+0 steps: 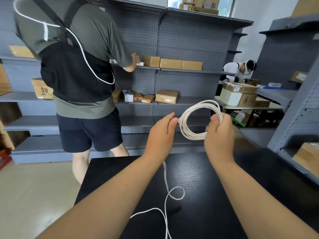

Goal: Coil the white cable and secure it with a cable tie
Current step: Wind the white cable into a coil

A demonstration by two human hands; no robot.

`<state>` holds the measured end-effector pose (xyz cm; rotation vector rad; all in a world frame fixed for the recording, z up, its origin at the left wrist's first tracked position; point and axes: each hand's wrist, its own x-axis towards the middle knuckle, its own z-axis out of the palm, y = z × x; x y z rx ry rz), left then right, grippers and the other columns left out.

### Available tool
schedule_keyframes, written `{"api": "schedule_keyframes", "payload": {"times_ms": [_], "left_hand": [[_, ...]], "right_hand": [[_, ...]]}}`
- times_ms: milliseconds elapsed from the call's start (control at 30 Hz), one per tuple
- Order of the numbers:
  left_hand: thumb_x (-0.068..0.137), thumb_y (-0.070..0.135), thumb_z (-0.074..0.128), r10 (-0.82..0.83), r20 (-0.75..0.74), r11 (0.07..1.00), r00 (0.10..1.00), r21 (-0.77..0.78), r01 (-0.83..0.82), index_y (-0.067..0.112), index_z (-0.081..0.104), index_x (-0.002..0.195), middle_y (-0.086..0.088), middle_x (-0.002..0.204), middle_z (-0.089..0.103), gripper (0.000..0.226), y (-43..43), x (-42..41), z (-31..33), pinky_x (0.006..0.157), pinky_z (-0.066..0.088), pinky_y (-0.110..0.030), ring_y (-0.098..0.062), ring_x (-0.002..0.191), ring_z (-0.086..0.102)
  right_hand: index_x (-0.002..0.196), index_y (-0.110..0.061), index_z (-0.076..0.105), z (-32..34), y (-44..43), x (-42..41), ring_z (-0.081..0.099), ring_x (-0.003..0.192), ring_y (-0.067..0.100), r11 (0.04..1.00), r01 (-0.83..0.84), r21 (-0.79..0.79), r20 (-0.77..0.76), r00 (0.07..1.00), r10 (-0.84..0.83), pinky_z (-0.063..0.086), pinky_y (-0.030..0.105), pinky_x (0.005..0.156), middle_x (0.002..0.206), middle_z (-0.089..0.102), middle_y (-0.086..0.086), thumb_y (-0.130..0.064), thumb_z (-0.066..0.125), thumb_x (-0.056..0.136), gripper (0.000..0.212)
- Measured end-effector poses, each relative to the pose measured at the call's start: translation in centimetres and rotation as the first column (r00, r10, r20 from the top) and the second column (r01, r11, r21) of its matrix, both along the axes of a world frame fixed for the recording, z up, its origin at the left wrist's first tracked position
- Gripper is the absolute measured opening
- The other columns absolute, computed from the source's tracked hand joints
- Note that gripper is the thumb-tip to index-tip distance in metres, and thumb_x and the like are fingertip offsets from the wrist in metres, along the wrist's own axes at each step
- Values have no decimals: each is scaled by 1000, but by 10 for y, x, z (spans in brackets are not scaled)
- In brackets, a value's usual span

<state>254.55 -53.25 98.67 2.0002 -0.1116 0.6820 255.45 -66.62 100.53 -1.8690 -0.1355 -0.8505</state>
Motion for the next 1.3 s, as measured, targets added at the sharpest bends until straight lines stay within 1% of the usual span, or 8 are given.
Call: {"api": "schedule_keyframes", "payload": {"times_ms": [133, 200, 267, 400, 700, 867, 1067, 1300], "left_hand": [[99, 36, 34, -112, -163, 956, 980, -287, 61, 11, 43, 136, -10, 133, 54, 46, -4, -2, 4, 95, 35, -24, -27, 122, 49], [99, 42, 30, -258, -207, 854, 944, -505, 123, 14, 55, 118, -20, 119, 59, 41, -12, -8, 11, 66, 50, -39, -39, 73, 59], [99, 45, 27, -326, -167, 792, 931, -586, 172, 25, 60, 102, -4, 110, 69, 39, -18, -8, 11, 36, 30, -21, -16, 34, 30], [98, 46, 24, -366, -54, 774, 929, -571, 272, 25, 58, 107, 9, 102, 70, 41, -27, -12, 12, 43, 27, -18, -6, 40, 29], [98, 25, 41, -121, 62, 936, 991, -325, 135, 24, 52, 81, 11, 66, 62, 20, -26, -3, 9, 64, 37, -7, 8, 63, 53], [99, 25, 37, -49, -10, 997, 999, 56, 49, 13, 51, 88, 8, 63, 57, 22, 3, 5, 18, 61, 34, -22, -5, 63, 50], [99, 31, 38, -90, -175, 809, 981, 561, 174, 7, 49, 91, -4, 78, 61, 27, 23, 10, 39, 64, 35, -30, -23, 75, 55], [99, 35, 36, -99, -144, 679, 985, 713, 173, 5, 53, 103, -12, 91, 64, 35, 32, 8, 52, 72, 42, -37, -28, 84, 58]], "right_hand": [[104, -2, 50, 0, 2, 2, 47, 77, 22, 999, 6, 52, 1, 1000, -6, 24, 23, 57, 85, 53, 9, -15, 34, 99, 21], [101, -5, 50, 0, 5, 2, 48, 78, 24, 994, 17, 110, -7, 1000, -17, 25, 23, 58, 87, 55, 11, -15, 34, 99, 19], [97, -10, 47, 0, 8, 3, 51, 79, 26, 983, 39, 177, -29, 999, -34, 27, 24, 60, 89, 57, 13, -14, 33, 98, 15], [94, -12, 45, 0, 15, 5, 53, 83, 28, 960, 75, 271, -76, 996, -56, 32, 26, 68, 92, 60, 16, -18, 34, 98, 13], [86, -21, 46, -11, 28, 1, 54, 75, 22, 897, -89, 433, -173, 968, 180, 43, 37, 67, 80, 58, -2, -24, 36, 98, 16], [116, -11, 45, -2, 2, 4, 52, 95, 19, 988, -139, -68, -163, 979, 126, 41, 29, 85, 104, 54, -2, -16, 54, 91, 27], [146, -7, 19, 22, -9, 14, 26, 137, 23, 640, -105, -761, 7, 986, 169, 14, 29, 113, 148, 31, 10, -4, 58, 81, 75], [116, -16, 45, 9, 3, 9, 56, 90, 26, 725, -379, -575, -260, 925, 277, 43, 37, 76, 93, 60, 5, -14, 37, 97, 21]]}}
